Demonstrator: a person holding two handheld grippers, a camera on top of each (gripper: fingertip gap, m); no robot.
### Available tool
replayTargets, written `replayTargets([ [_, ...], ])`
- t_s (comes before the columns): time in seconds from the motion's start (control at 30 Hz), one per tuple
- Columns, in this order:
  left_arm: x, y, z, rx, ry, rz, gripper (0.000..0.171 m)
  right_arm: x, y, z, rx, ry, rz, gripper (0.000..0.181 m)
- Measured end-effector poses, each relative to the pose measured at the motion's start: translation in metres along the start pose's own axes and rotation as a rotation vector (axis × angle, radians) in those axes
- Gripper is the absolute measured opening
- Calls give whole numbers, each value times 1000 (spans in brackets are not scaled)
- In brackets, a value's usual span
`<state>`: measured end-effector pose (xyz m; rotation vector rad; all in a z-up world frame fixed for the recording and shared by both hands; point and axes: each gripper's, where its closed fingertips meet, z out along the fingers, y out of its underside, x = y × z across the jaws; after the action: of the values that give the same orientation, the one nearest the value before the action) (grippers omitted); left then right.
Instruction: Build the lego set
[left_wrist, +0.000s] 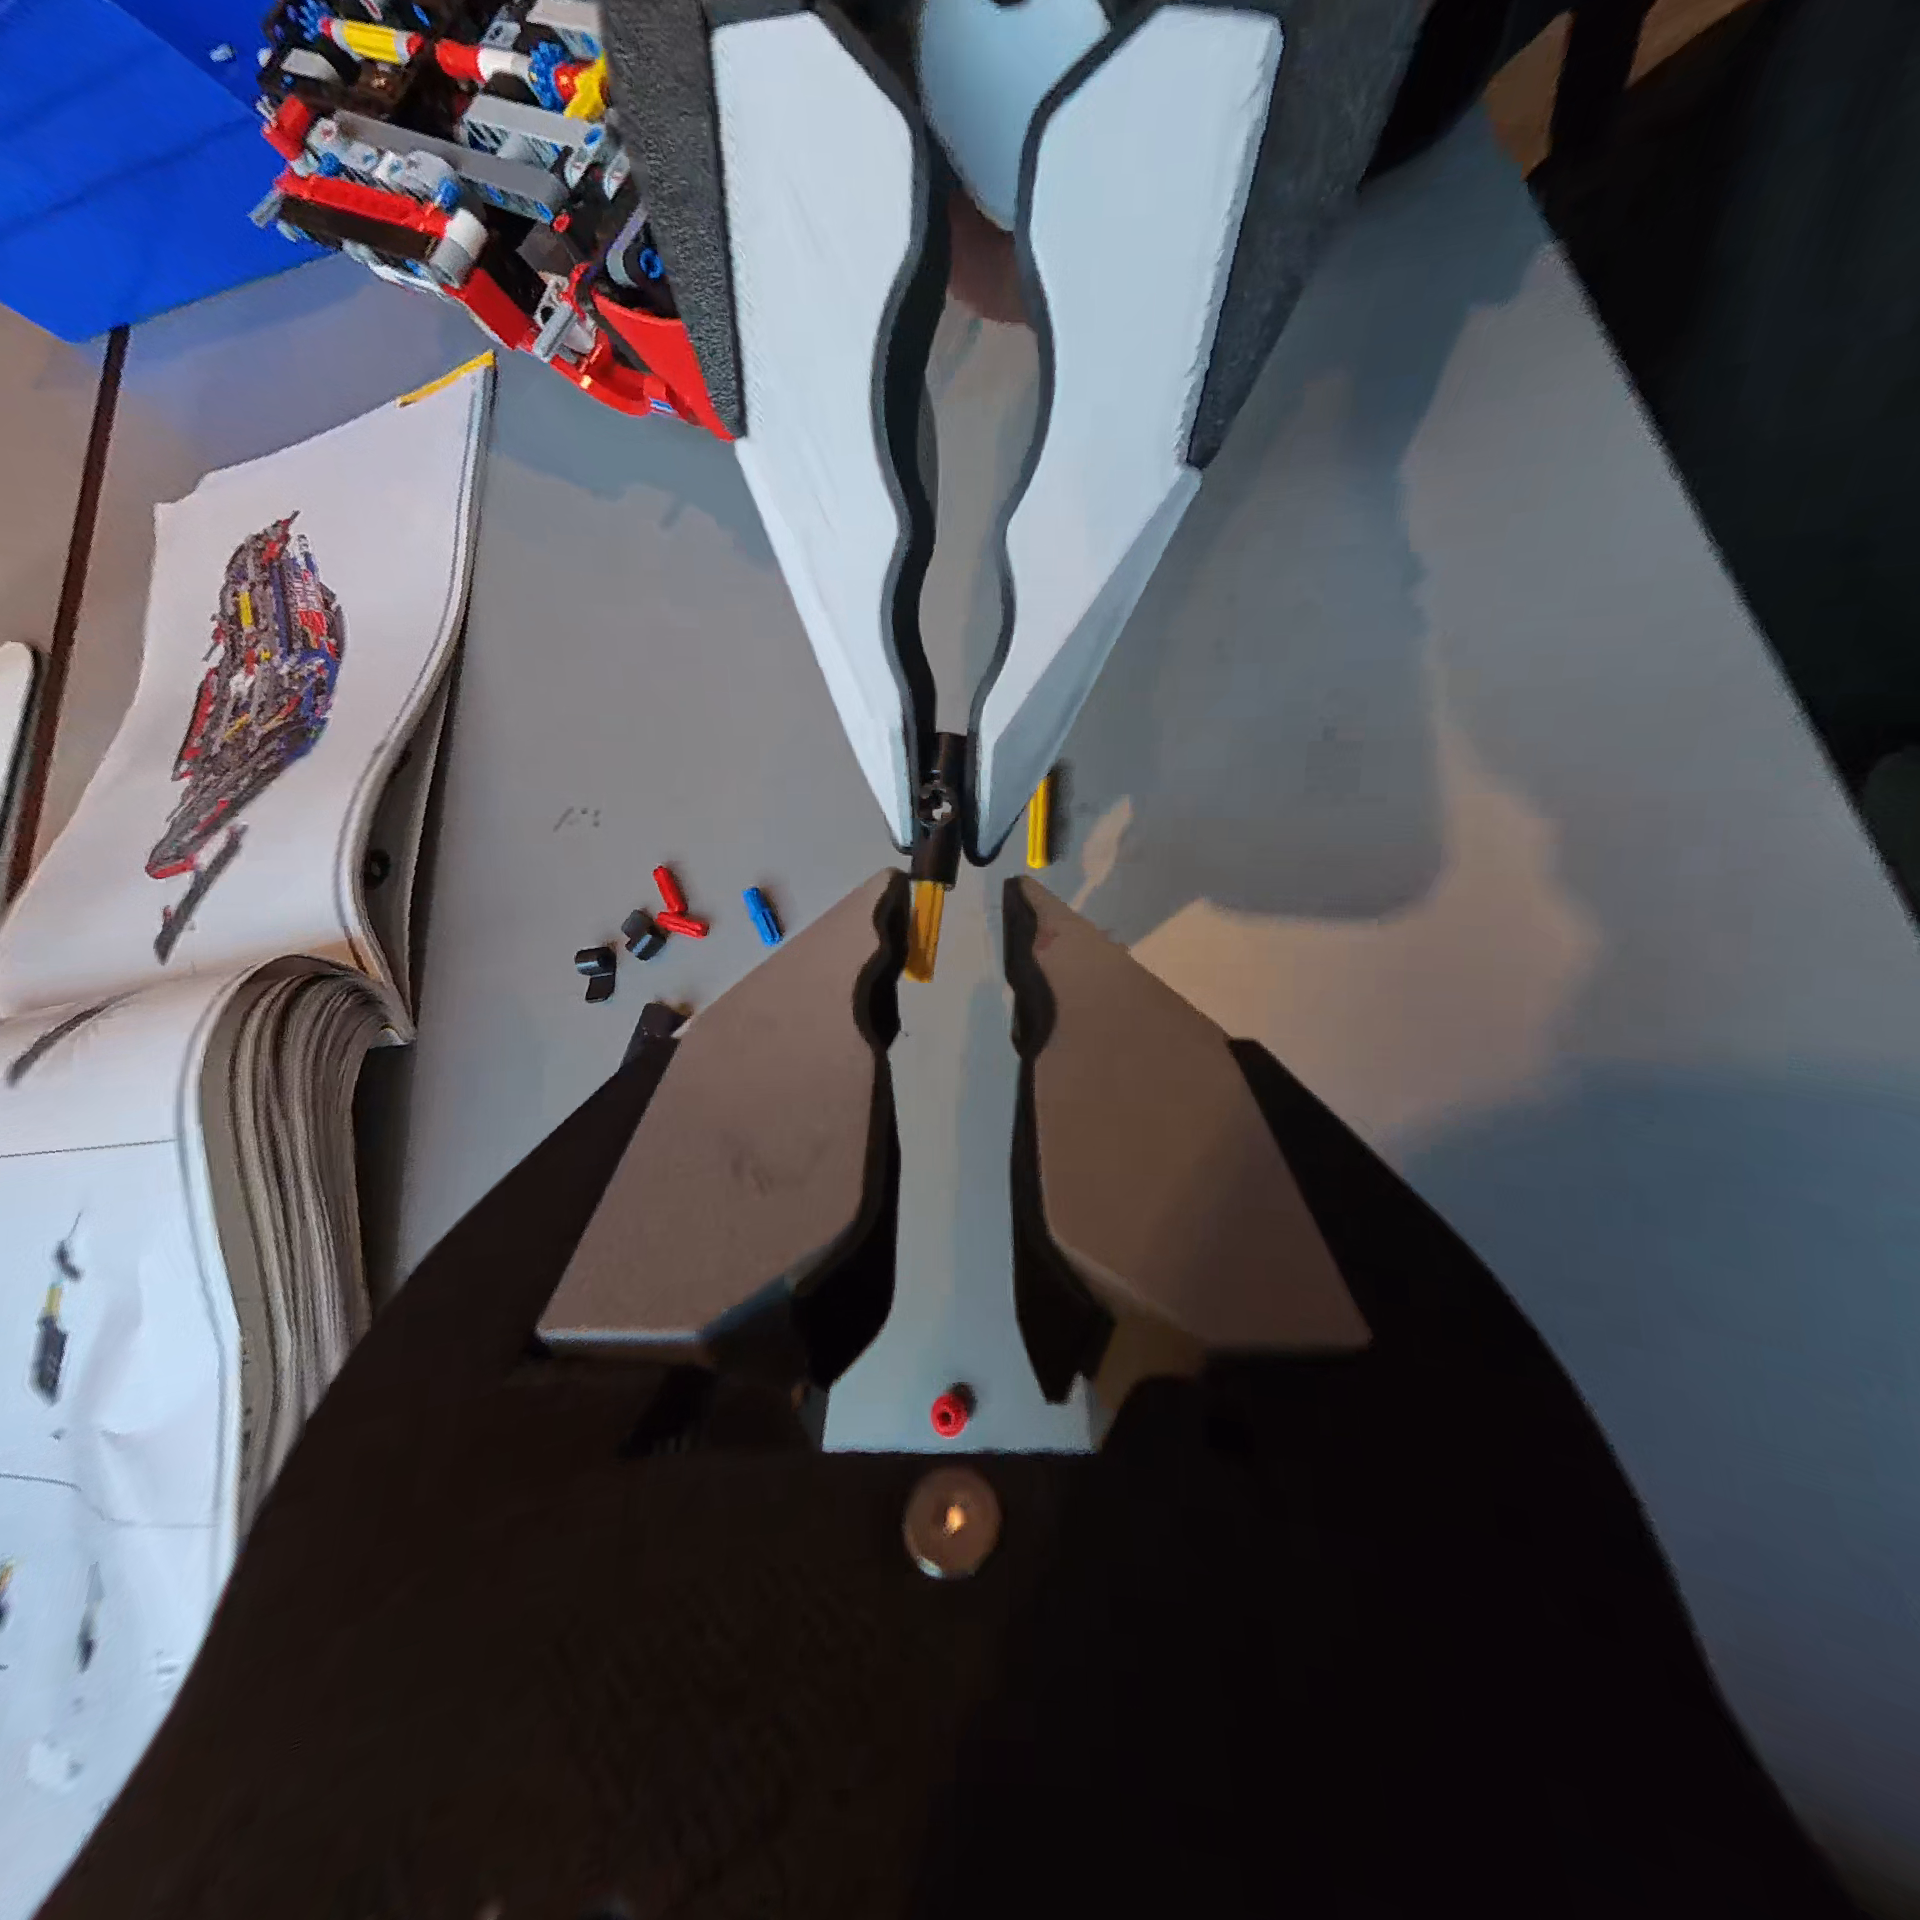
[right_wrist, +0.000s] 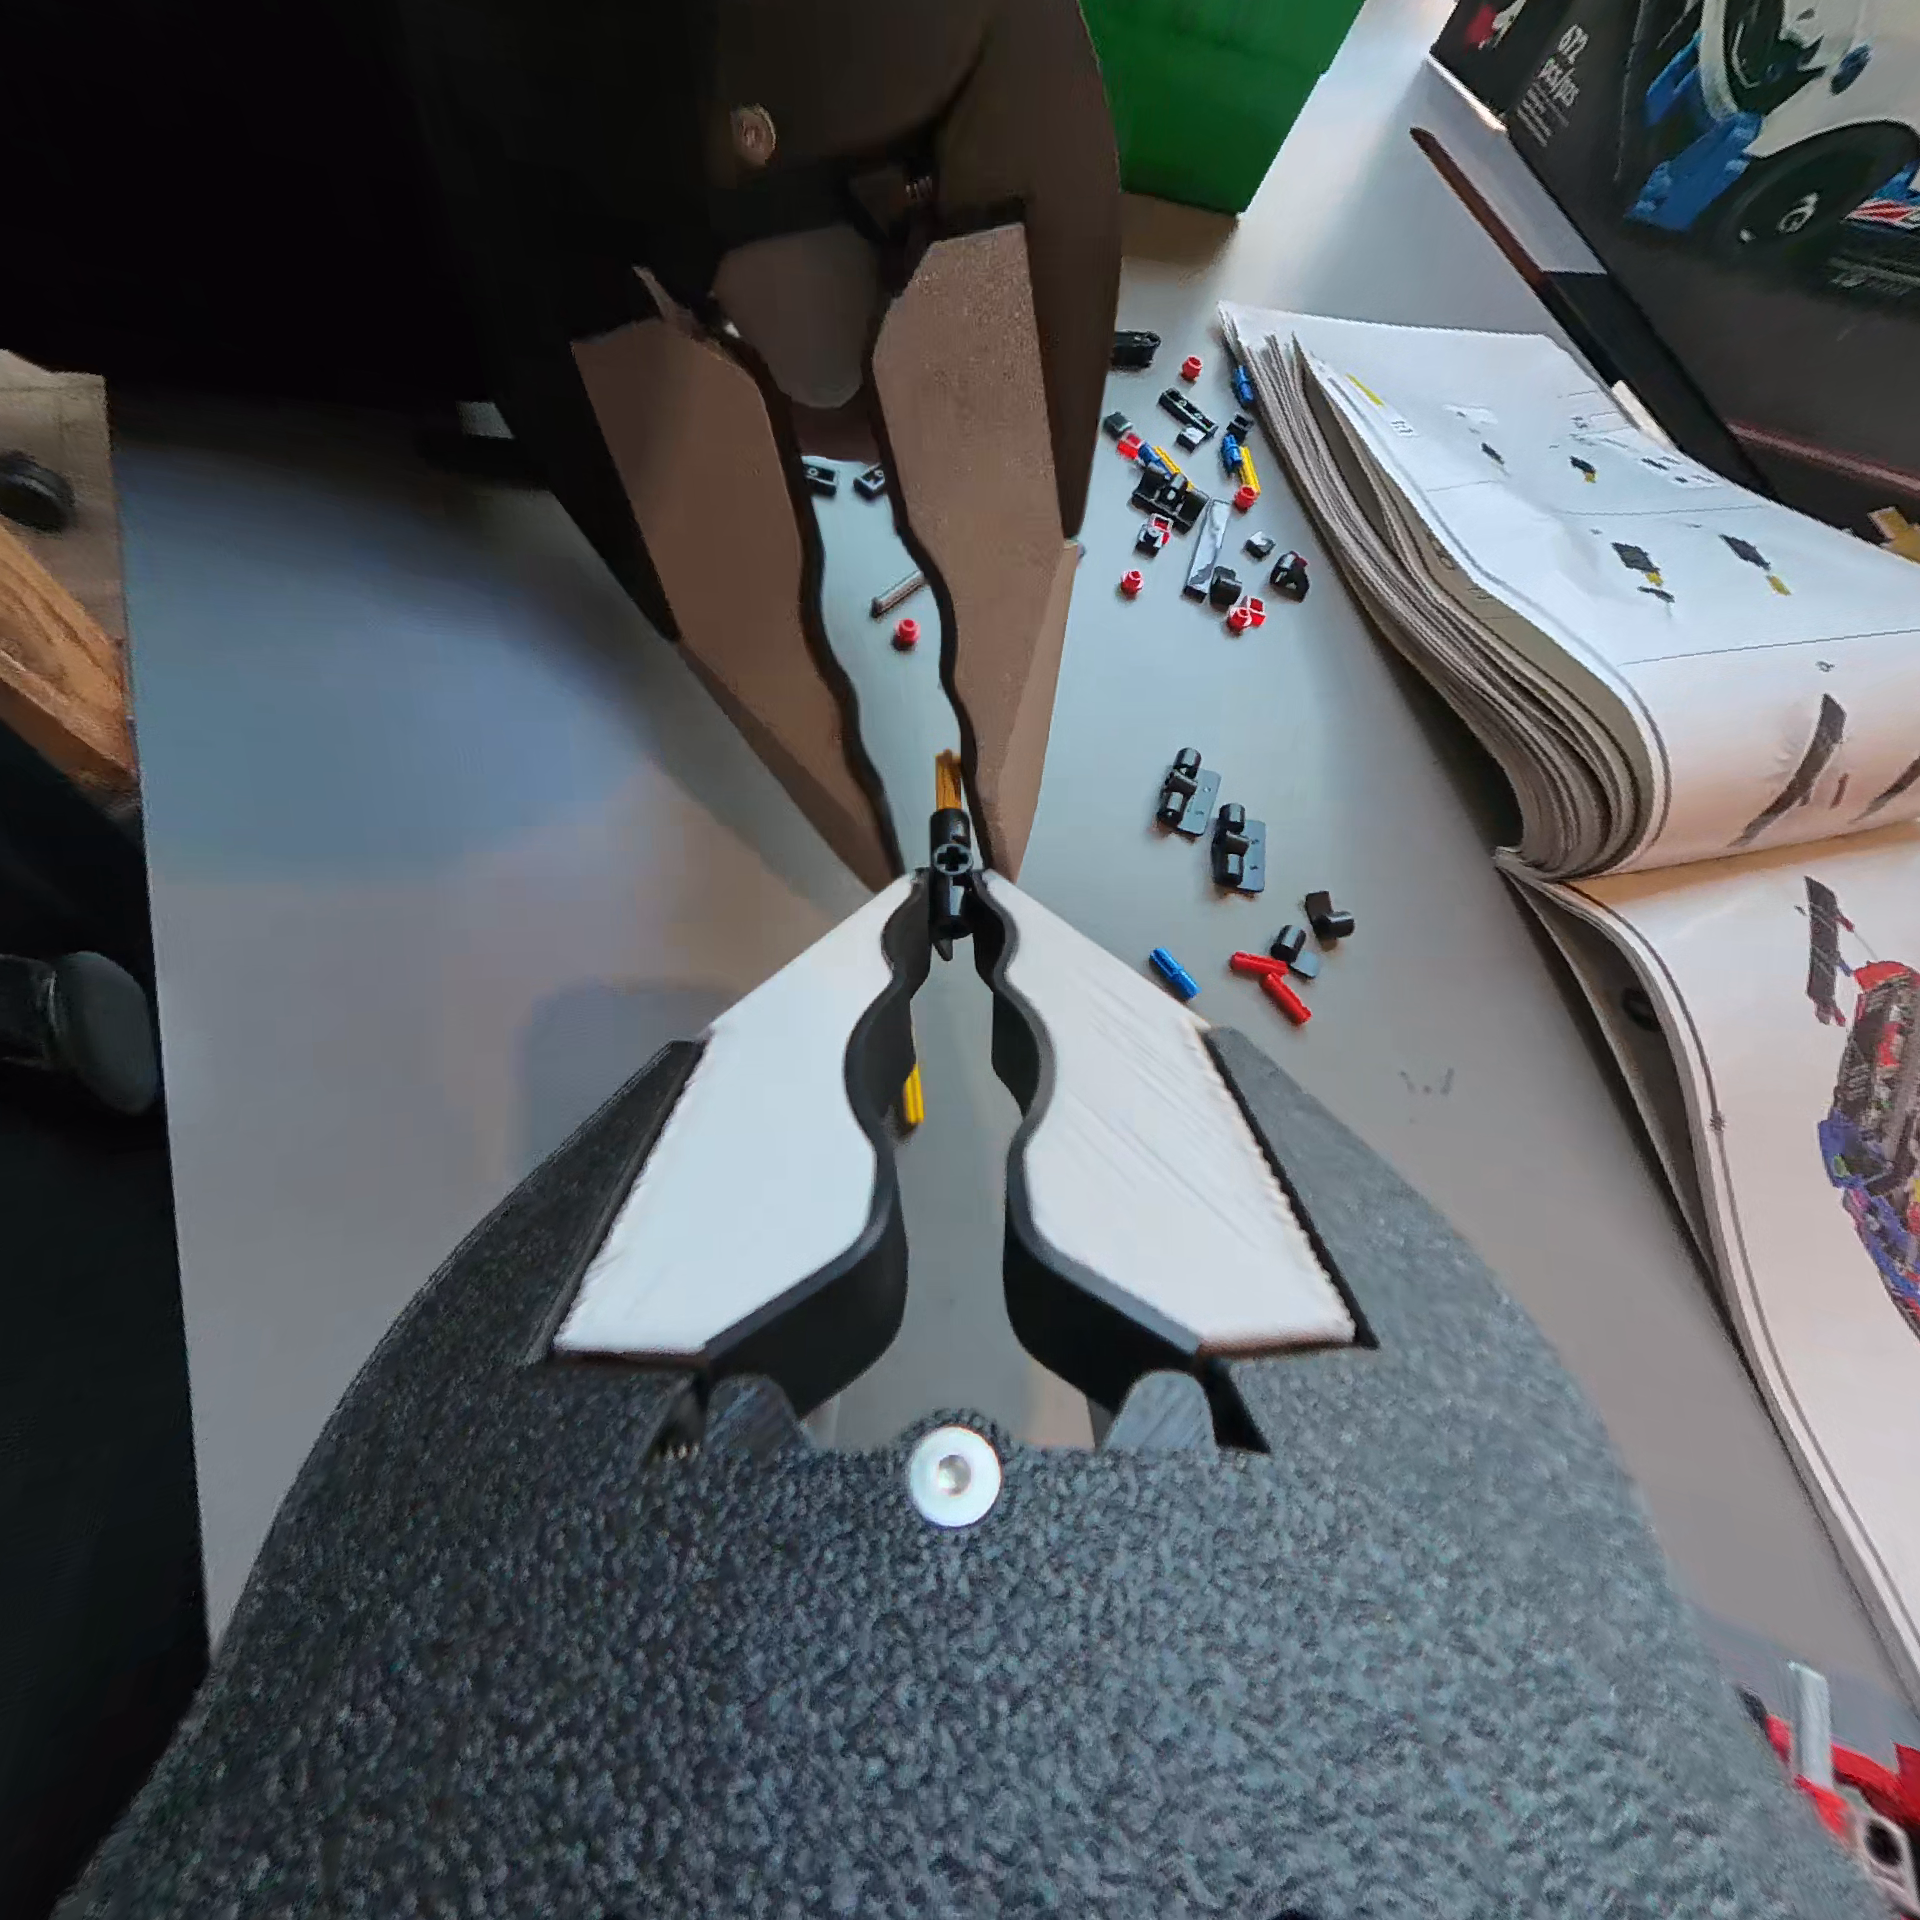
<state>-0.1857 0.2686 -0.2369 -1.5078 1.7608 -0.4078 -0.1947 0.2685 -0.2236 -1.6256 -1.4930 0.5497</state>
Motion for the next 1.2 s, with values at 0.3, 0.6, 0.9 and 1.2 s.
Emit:
replayTargets([
  [0.3,-5,4,-4,-2,-25,22,3,2,10,2,-51,33,-54,7],
  [0.6,-3,2,-1,-18,-34,45,3,-1,14,5,-58,22,-26,7],
  [0.9,6,-18,0,44,-14,77,1,-16,25,17,-121,-85,23,10],
  [1.2,3,2,-1,-47,-3,55,2,-1,20,8,-108,28,-59,14],
])
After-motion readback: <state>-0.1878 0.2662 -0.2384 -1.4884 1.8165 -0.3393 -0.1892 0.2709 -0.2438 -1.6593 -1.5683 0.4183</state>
